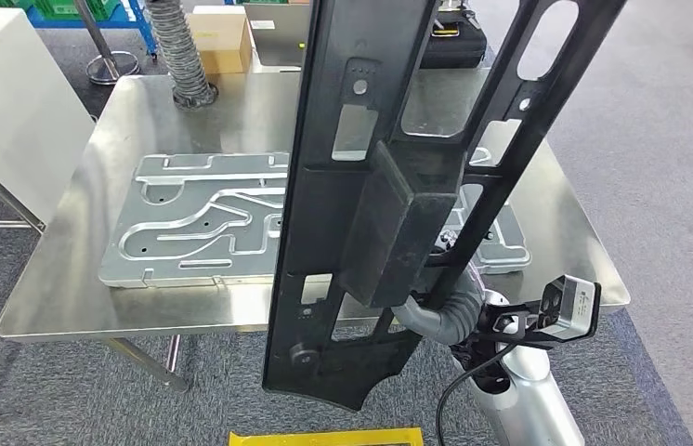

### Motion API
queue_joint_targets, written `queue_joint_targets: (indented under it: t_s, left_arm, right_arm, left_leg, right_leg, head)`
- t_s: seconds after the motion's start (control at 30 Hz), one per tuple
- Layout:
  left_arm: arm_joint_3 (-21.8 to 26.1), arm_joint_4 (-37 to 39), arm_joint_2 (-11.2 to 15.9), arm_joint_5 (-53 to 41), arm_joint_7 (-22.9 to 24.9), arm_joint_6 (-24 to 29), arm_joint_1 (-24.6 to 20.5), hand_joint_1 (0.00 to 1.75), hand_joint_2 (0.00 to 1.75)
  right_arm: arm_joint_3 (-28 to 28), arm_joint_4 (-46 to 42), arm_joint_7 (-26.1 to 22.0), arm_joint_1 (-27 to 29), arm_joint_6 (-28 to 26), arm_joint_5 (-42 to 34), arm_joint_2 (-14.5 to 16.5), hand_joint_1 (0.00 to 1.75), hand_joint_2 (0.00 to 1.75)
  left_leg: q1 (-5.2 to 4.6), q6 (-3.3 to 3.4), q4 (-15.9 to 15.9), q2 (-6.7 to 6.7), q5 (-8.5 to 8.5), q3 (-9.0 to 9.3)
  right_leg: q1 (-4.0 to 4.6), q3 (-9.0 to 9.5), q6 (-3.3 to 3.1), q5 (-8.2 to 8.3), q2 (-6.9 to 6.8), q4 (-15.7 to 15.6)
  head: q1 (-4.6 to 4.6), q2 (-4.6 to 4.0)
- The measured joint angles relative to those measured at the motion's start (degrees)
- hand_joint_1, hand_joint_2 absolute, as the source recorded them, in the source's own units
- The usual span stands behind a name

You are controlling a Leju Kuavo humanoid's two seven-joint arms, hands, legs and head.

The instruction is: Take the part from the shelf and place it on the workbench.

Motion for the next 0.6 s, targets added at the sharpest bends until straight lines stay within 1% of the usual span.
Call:
queue_joint_targets:
  t_s: [0.03, 0.07, 0.1, 0.13, 0.17, 0.2, 0.23, 0.27, 0.3, 0.33, 0.37, 0.4, 0.43, 0.47, 0.53, 0.57, 0.6]
  left_arm:
    - [0.0, 0.0, 0.0, 0.0, 0.0, 0.0, 0.0, 0.00, 1.75]
    - [0.0, 0.0, 0.0, 0.0, 0.0, 0.0, 0.1, 0.00, 1.75]
    - [0.0, 0.0, 0.0, 0.0, 0.0, 0.0, 0.0, 0.00, 1.75]
    - [0.0, 0.0, 0.0, 0.0, 0.0, 0.0, 0.0, 0.00, 1.75]
    - [0.0, 0.0, 0.0, 0.0, 0.0, 0.0, 0.1, 0.00, 1.75]
    - [0.0, 0.0, 0.0, 0.0, 0.0, 0.0, 0.1, 0.00, 1.75]
    - [0.0, 0.0, 0.0, 0.1, 0.0, 0.0, 0.2, 0.00, 1.75]
    - [0.0, 0.0, 0.0, 0.1, 0.0, 0.0, 0.2, 0.00, 1.75]
    - [0.0, 0.0, 0.0, 0.1, 0.0, 0.0, 0.2, 0.00, 1.75]
    - [0.0, 0.0, 0.0, 0.1, 0.0, 0.0, 0.2, 0.00, 1.75]
    - [0.0, 0.0, -0.1, 0.1, 0.0, 0.0, 0.2, 0.00, 1.75]
    - [0.0, 0.0, -0.1, 0.1, 0.0, 0.0, 0.2, 0.00, 1.75]
    - [0.0, 0.0, -0.1, 0.1, 0.0, 0.0, 0.2, 0.00, 1.75]
    - [0.0, 0.0, -0.2, 0.1, 0.0, 0.0, 0.2, 0.00, 1.75]
    - [0.0, 0.0, -0.1, 0.1, 0.0, 0.0, 0.1, 0.00, 1.75]
    - [0.0, 0.0, -0.1, 0.1, 0.0, 0.0, 0.1, 0.00, 1.75]
    - [0.0, 0.0, -0.1, 0.1, 0.0, 0.0, 0.1, 0.00, 1.75]
  right_arm:
    - [0.0, 0.0, 0.0, 0.0, 0.0, 0.0, 0.0, 1.71, 1.75]
    - [0.0, 0.0, 0.0, -0.1, 0.0, 0.0, 0.0, 1.71, 1.75]
    - [0.0, 0.0, 0.0, -0.1, 0.0, 0.0, 0.0, 1.71, 1.75]
    - [0.0, 0.0, 0.0, -0.1, 0.0, 0.0, 0.0, 1.71, 1.75]
    - [0.0, 0.0, 0.0, -0.1, 0.0, 0.0, 0.0, 1.71, 1.75]
    - [0.0, 0.1, 0.0, 0.0, 0.0, 0.0, 0.0, 1.71, 1.75]
    - [0.0, 0.1, -0.1, 0.1, 0.1, 0.0, 0.0, 1.71, 1.75]
    - [0.0, 0.2, -0.1, 0.2, 0.1, 0.0, 0.0, 1.71, 1.75]
    - [0.0, 0.3, -0.2, 0.2, 0.1, 0.0, 0.0, 1.71, 1.75]
    - [0.0, 0.3, -0.2, 0.2, 0.1, 0.0, 0.0, 1.71, 1.75]
    - [0.0, 0.3, -0.3, 0.1, 0.1, 0.0, 0.0, 1.71, 1.75]
    - [0.0, 0.3, -0.3, 0.0, 0.1, 0.0, 0.0, 1.71, 1.75]
    - [0.0, 0.3, -0.4, -0.1, 0.1, 0.0, 0.0, 1.71, 1.75]
    - [0.0, 0.3, -0.4, -0.1, 0.1, 0.0, 0.0, 1.71, 1.75]
    - [0.0, 0.3, -0.4, -0.2, 0.1, 0.0, 0.0, 1.71, 1.75]
    - [0.0, 0.3, -0.4, -0.1, 0.1, 0.0, 0.0, 1.71, 1.75]
    - [0.0, 0.3, -0.4, -0.1, 0.1, 0.0, 0.0, 1.71, 1.75]
  left_leg:
    - [0.03, 0.34, -0.2, -0.04, -0.02, 0.17]
    - [0.10, 0.67, -0.4, -0.04, -0.05, 0.40]
    - [0.20, 0.96, -0.6, -0.02, -0.12, 0.68]
    - [0.15, 1.15, -0.6, 0.00, -0.30, 0.88]
    - [0.11, 1.31, -0.6, 0.03, -0.52, 1.05]
    - [0.05, 1.39, -0.6, 0.02, -0.75, 1.27]
    - [-0.01, 1.41, -0.6, -0.02, -1.02, 1.57]
    - [-0.06, 1.39, -0.6, -0.08, -1.33, 1.98]
    - [-0.11, 1.34, -0.6, -0.16, -1.68, 2.51]
    - [-0.14, 1.25, -0.6, -0.22, -2.06, 2.99]
    - [-0.27, 1.06, -0.6, -0.26, -2.46, 3.41]
    - [-0.35, 0.82, -0.7, -0.28, -2.81, 3.67]
    - [-0.40, 0.53, -0.7, -0.28, -3.10, 3.81]
    - [-0.44, 0.22, -0.8, -0.25, -3.33, 3.96]
    - [-0.42, -0.37, -0.7, -0.11, -3.81, 4.30]
    - [-0.41, -0.64, 0.2, -0.03, -4.41, 4.11]
    - [-0.38, -0.90, 2.3, 0.01, -5.49, 3.22]
  right_leg:
    - [-0.09, -0.11, 0.35, -0.31, -0.03, 0.4]
    - [-0.18, -0.67, 0.66, -0.98, -0.05, 1.7]
    - [-0.27, -1.94, 0.94, -2.11, -0.06, 4.2]
    - [-0.34, -3.93, 1.14, -3.50, -0.08, 7.8]
    - [-0.39, -6.38, 1.29, -4.86, -0.09, 11.8]
    - [-0.44, -8.67, 1.38, -5.55, -0.09, 15.2]
    - [-0.46, -10.16, 1.38, -5.13, -0.10, 16.8]
    - [-0.45, -10.50, 1.26, -3.52, -0.10, 16.1]
    - [-0.42, -9.71, 1.03, -1.01, -0.10, 13.2]
    - [-0.32, -8.19, 0.66, 1.66, -0.11, 9.0]
    - [-0.12, -6.60, 0.26, 3.41, -0.15, 5.1]
    - [0.07, -5.43, -0.08, 4.32, -0.19, 2.4]
    - [0.27, -4.82, -0.38, 4.39, -0.19, 1.1]
    - [0.44, -4.63, -0.60, 3.98, -0.15, 0.8]
    - [0.23, -4.17, -1.06, 3.80, 0.03, 0.3]
    - [0.06, -3.80, -1.36, 3.70, 0.03, 0.0]
    - [-0.13, -3.37, -1.62, 3.60, -0.02, -0.3]
  head:
    - [0.00, 0.00]
    - [0.00, 0.00]
    - [0.01, 0.00]
    - [0.01, 0.00]
    - [0.01, 0.00]
    - [0.02, 0.00]
    - [0.02, 0.00]
    - [0.02, 0.00]
    - [0.02, 0.00]
    - [0.02, 0.00]
    - [0.02, 0.00]
    - [0.01, 0.00]
    - [0.01, 0.00]
    - [0.01, 0.00]
    - [0.01, 0.00]
    - [0.01, 0.00]
    - [0.01, 0.00]
